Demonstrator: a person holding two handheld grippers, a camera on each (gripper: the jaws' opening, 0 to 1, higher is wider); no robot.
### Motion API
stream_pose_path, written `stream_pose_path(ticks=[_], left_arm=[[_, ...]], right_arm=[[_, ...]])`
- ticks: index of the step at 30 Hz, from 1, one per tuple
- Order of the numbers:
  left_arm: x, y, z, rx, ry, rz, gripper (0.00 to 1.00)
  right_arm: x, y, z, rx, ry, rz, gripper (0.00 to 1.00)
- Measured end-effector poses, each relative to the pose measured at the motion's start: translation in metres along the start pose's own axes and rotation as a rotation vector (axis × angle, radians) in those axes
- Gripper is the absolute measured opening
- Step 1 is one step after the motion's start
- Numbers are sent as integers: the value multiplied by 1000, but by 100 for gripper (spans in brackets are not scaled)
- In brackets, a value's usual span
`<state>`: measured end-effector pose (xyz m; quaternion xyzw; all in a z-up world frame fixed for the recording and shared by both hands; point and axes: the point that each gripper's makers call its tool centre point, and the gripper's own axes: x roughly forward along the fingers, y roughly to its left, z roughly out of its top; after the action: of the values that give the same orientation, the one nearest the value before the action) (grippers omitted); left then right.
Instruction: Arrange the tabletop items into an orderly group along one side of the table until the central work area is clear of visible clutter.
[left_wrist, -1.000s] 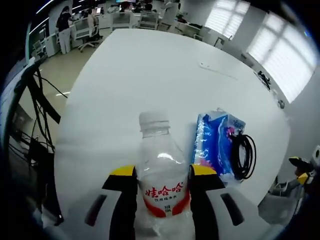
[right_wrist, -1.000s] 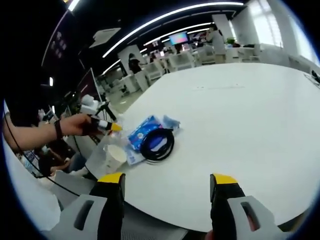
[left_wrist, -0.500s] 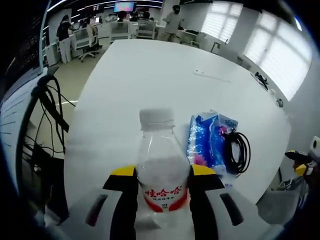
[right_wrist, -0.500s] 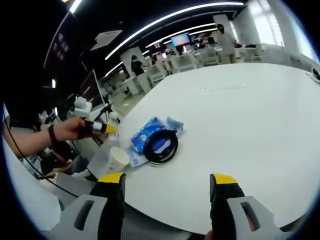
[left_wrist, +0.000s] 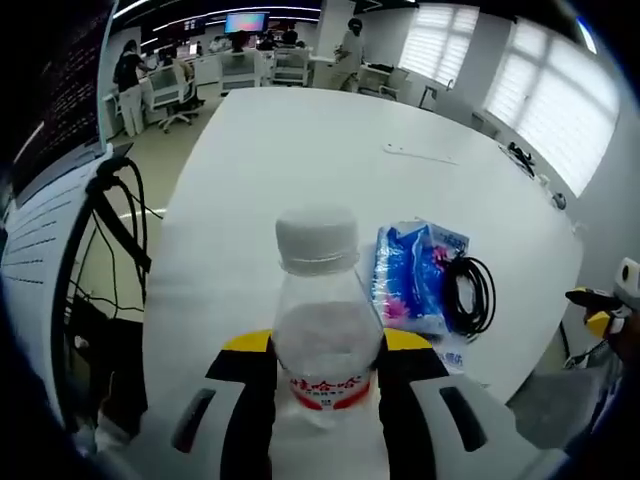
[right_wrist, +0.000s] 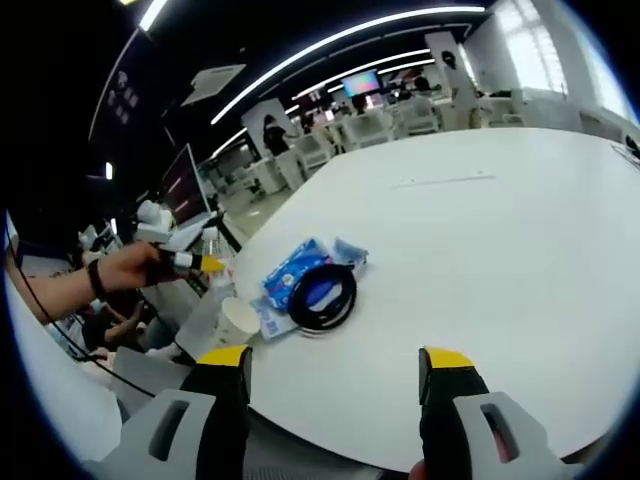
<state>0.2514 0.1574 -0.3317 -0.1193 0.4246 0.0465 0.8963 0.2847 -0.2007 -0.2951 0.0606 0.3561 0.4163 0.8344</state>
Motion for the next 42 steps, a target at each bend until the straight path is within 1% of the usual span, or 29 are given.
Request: stream_pose_path(ticks=[4, 11, 14, 16, 21, 28, 30, 32, 36, 38, 40, 42], left_arm=[[-3, -1, -3, 5, 0, 2, 39], [-12, -2, -10, 17, -7, 12, 39], [-15, -3, -13, 2, -14, 9, 39], [-16, -4, -14, 7, -16, 12, 38], [-18, -10, -18, 41, -25, 16, 38], [-24, -18, -23, 89, -39, 37, 39], [-25, -17, -24, 107, -46, 45, 39], [-25, -15, -27, 122, -51, 53, 39], [-29, -20, -35, 168, -39, 68, 39], [-30, -24, -37, 179, -41, 71, 39], [-30, -23, -36, 186, -44, 76, 39], [-33, -26, -39, 190, -51, 81, 39]], right_arm=[[1, 4, 0, -2, 1, 5, 69], [0, 2, 1, -4, -1, 5, 69], [0, 2, 0, -5, 0, 7, 69], [0, 2, 0, -7, 2, 8, 69], [0, 3, -1, -8, 3, 11, 68], [-2, 2, -2, -15, 11, 14, 68], [-3, 1, -1, -14, 7, 11, 68], [-5, 0, 0, -13, 4, 8, 68], [-6, -3, 0, -10, 6, 5, 68], [-6, -3, -2, -11, 10, 6, 68], [-5, -2, -3, -10, 11, 9, 68], [-5, -1, -4, -10, 12, 11, 68]])
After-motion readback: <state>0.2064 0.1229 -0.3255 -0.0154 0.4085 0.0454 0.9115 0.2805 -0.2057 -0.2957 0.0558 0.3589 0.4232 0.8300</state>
